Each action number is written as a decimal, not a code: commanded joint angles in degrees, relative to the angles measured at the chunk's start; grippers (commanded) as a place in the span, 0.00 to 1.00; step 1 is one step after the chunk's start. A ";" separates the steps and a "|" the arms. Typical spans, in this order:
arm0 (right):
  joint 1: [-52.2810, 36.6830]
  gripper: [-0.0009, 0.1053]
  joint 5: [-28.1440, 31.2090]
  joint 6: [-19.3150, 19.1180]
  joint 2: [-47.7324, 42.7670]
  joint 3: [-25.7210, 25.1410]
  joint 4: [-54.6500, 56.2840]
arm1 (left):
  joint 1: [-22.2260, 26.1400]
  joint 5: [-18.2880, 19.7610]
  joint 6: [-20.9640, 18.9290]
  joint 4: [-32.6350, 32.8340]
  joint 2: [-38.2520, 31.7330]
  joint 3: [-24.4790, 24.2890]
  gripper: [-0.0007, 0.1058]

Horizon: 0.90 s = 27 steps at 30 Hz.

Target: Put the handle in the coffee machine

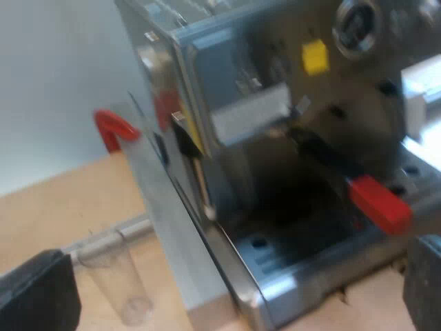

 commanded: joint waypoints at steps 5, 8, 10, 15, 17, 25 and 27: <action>-0.18 0.58 -5.72 -0.68 -2.59 7.37 -7.05 | -4.03 -7.05 -4.75 -5.51 -7.29 4.99 0.92; -0.18 0.58 -6.15 -0.68 -2.48 11.14 -9.09 | -5.58 -7.04 -4.75 -5.59 -7.29 7.87 0.92; -0.18 0.58 -6.12 -0.68 -2.52 13.50 -9.65 | -6.41 -7.04 -4.75 -6.09 -7.29 9.57 0.92; -0.18 0.58 -6.12 -0.68 -2.52 19.31 -9.25 | -7.21 -7.30 -4.75 -8.09 -7.22 15.05 0.92; -0.18 0.58 -6.12 -0.68 -2.45 20.85 -9.30 | -7.21 -7.30 -4.75 -8.09 -7.22 16.65 0.92; -0.18 0.58 -6.12 -0.68 -2.45 25.77 -8.93 | -7.21 -7.30 -4.75 -8.95 -7.22 18.92 0.92; -0.18 0.58 -6.12 -0.68 -2.45 26.41 -6.73 | -7.21 -7.30 -4.75 -8.95 -7.22 18.92 0.92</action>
